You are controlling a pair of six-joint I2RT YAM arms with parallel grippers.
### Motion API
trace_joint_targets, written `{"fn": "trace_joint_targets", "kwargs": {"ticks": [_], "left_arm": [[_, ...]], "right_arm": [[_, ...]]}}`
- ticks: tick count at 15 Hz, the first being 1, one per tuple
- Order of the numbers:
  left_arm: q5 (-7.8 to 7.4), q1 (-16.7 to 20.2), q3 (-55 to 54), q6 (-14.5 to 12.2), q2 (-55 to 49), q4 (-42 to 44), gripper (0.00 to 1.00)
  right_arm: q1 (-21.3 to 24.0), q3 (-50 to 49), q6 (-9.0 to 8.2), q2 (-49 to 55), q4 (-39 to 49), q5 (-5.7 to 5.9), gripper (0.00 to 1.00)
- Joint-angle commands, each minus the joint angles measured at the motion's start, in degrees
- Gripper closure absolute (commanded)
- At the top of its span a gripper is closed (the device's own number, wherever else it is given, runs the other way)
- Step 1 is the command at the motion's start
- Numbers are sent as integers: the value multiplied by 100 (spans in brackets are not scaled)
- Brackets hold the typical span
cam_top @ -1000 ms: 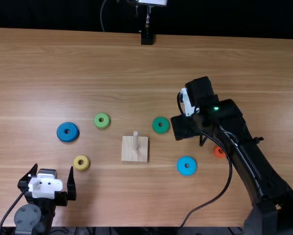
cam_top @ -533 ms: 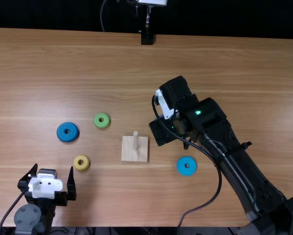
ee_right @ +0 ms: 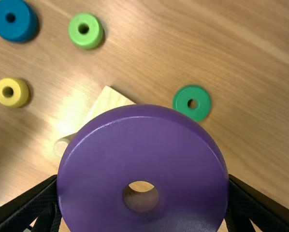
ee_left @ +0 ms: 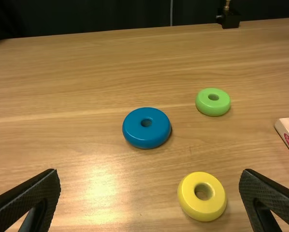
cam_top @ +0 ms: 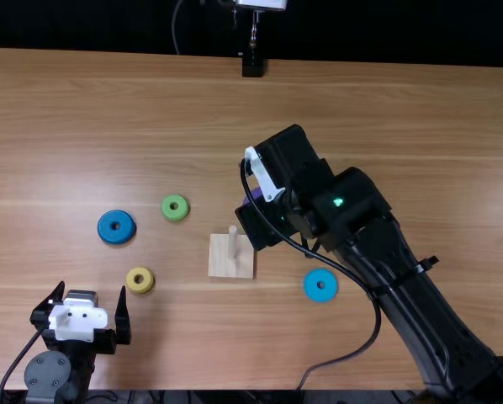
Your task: Build the Hanoi tower: stack the rings onto the peg from bottom to top in this color order: purple, dark blue, light blue, dark green, light green, yellow, orange.
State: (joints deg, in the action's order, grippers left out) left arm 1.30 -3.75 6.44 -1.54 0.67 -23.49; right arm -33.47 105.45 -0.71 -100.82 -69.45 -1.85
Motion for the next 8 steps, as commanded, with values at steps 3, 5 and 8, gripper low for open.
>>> {"fn": "trace_joint_targets", "kwargs": {"ticks": [3, 5, 8], "left_arm": [[7, -21, -644, -78, -67, -467, 0], [7, -21, -644, -78, -67, -467, 0], [7, -21, -644, -78, -67, -467, 0]], "right_arm": [[-63, 371, 29, 211, -54, -5, 100], [-282, 380, 18, 211, -54, -5, 100], [-406, 380, -13, 203, -54, -5, 100]]}}
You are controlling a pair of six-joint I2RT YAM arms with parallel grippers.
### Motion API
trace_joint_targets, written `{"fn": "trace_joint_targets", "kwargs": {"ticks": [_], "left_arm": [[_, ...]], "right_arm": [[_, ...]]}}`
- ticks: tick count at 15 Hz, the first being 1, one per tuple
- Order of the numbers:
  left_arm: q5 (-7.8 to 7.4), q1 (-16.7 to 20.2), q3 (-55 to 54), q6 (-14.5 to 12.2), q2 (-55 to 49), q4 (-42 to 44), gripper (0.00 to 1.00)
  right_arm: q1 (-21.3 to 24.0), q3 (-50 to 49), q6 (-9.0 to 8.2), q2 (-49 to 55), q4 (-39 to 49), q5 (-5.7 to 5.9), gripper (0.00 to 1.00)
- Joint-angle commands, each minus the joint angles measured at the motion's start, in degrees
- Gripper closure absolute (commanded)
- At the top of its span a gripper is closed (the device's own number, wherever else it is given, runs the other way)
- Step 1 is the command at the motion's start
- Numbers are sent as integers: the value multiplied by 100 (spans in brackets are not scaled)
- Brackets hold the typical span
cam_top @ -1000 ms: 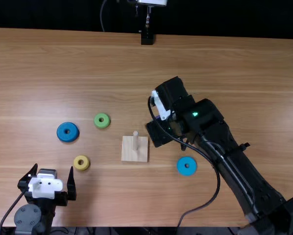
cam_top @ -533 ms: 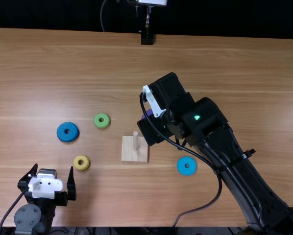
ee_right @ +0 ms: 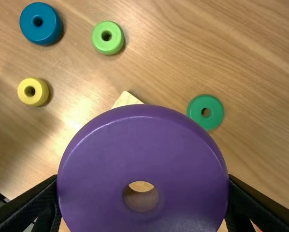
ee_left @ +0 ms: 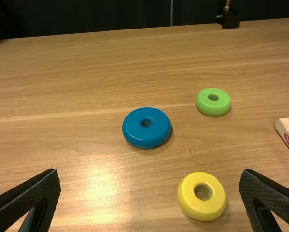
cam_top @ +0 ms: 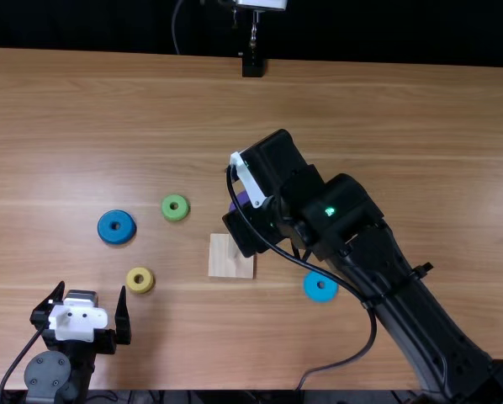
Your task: Build the Hanoi tower: stack the rings onto the peg from bottom to top in this color order: purple, dark blue, light blue, dark green, light green, yellow, orange.
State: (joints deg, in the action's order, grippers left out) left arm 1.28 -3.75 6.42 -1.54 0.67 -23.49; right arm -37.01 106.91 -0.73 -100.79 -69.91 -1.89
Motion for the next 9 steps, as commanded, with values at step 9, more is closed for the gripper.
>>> {"fn": "trace_joint_targets", "kwargs": {"ticks": [9], "left_arm": [[9, -21, -642, -78, -67, -467, 0]], "right_arm": [[-350, 181, -53, 192, 13, -1, 100]]}}
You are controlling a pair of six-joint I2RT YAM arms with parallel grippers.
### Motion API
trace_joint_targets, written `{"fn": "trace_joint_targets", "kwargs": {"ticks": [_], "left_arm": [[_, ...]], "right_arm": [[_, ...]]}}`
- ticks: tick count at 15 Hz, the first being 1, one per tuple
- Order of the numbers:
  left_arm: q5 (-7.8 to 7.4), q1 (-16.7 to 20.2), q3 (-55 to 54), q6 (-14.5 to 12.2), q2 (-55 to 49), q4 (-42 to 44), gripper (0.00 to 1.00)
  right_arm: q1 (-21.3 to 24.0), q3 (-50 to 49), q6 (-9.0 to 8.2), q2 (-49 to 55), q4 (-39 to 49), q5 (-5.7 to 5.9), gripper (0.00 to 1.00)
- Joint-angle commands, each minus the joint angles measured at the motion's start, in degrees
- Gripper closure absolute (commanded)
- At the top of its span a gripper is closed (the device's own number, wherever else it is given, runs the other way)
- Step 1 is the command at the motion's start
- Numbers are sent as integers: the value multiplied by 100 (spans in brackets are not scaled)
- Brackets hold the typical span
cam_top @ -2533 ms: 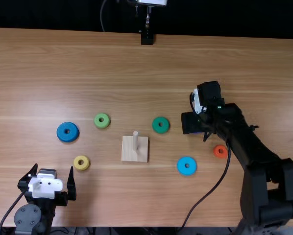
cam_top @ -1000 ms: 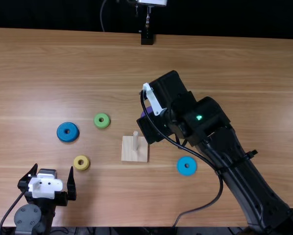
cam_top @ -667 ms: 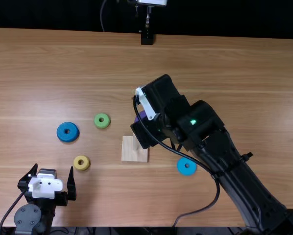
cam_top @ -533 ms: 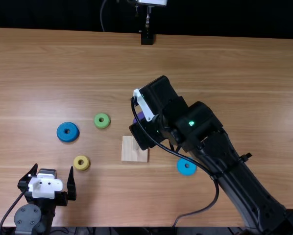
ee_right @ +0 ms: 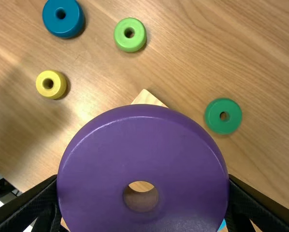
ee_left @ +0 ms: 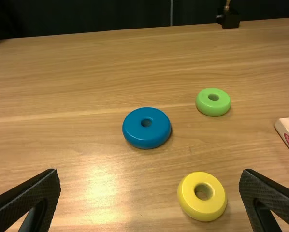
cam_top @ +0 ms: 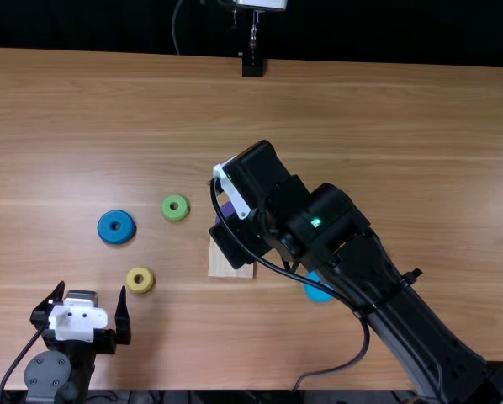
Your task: Build the Hanoi tower: stack the rings onto the peg from bottom to top in this color order: purple, dark blue, light blue, dark green, light green, yellow, orange.
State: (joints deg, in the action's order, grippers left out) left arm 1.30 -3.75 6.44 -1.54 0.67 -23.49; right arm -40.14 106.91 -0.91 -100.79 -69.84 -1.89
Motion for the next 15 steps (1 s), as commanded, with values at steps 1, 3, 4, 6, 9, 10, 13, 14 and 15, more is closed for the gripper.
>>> {"fn": "trace_joint_targets", "kwargs": {"ticks": [1, 3, 4, 6, 9, 10, 13, 14, 15], "left_arm": [[7, -21, -644, -78, -67, -467, 0], [7, -21, -644, -78, -67, -467, 0], [7, -21, -644, -78, -67, -467, 0], [7, -21, -644, -78, -67, -467, 0], [7, -21, -644, -78, -67, -467, 0], [7, -21, -644, -78, -67, -467, 0], [7, -12, -644, -78, -67, -467, 0], [7, -21, -644, -78, -67, -467, 0], [7, -21, -644, -78, -67, -467, 0]], "right_arm": [[-29, 163, -36, 183, 7, -1, 100], [-29, 163, -36, 165, 17, -1, 100], [-29, 163, -36, 165, 38, -1, 100], [-29, 154, -36, 121, 70, -1, 100], [-29, 146, -46, -125, 70, 10, 100], [-29, 137, -46, -134, 59, -1, 100], [-38, 146, -46, -178, 70, 10, 100], [-38, 146, -46, -213, 70, -1, 100], [-38, 146, -46, -221, 70, 10, 100]]}}
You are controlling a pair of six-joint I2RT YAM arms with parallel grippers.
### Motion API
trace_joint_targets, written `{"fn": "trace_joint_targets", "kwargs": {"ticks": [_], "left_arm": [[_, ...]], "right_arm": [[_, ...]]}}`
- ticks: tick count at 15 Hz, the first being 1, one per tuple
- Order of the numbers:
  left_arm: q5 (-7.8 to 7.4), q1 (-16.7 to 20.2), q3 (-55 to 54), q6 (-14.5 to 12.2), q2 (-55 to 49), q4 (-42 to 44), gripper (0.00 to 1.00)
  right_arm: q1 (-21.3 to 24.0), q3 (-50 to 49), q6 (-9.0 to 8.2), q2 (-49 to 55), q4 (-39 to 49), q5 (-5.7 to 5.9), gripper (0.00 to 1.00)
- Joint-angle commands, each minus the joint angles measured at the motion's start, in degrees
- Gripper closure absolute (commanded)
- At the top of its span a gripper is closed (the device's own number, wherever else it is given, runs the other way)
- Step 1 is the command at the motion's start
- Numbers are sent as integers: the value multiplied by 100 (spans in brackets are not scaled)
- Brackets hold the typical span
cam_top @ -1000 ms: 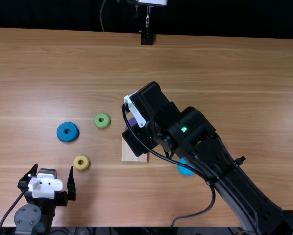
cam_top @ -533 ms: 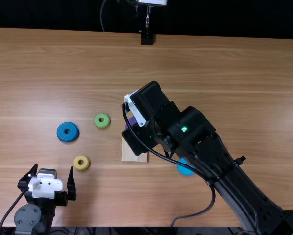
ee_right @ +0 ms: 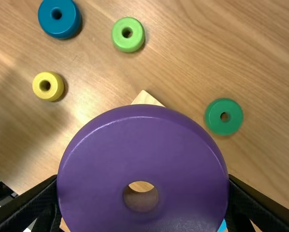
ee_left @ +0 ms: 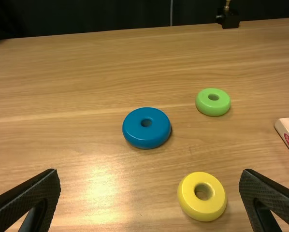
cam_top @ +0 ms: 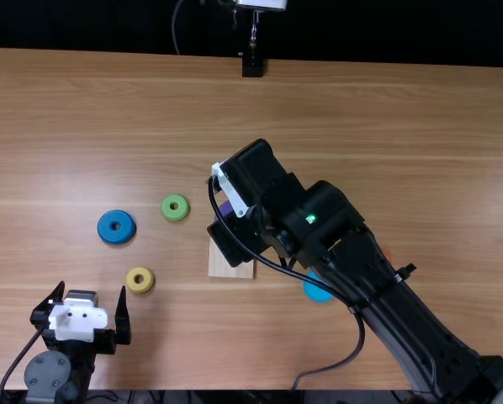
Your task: Build the Hanoi tower: stack the rings onto the peg from bottom to top in this color order: purple, dark blue, light blue, dark green, light green, yellow, orange.
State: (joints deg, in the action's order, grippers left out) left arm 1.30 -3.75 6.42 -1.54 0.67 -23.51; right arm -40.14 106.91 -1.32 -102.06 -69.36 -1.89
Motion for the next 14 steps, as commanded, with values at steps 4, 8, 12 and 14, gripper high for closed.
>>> {"fn": "trace_joint_targets", "kwargs": {"ticks": [4, 8, 12, 14], "left_arm": [[7, -21, -642, -78, -67, -465, 0], [7, -21, -642, -78, -67, -465, 0], [7, -21, -642, -78, -67, -465, 0], [7, -21, -642, -78, -67, -465, 0]], "right_arm": [[-152, 146, -15, -244, 22, 10, 100], [-178, 137, -15, -279, 22, 10, 100], [-196, 102, -15, -314, 22, 10, 100], [-196, 49, -26, -332, 11, 10, 100]]}}
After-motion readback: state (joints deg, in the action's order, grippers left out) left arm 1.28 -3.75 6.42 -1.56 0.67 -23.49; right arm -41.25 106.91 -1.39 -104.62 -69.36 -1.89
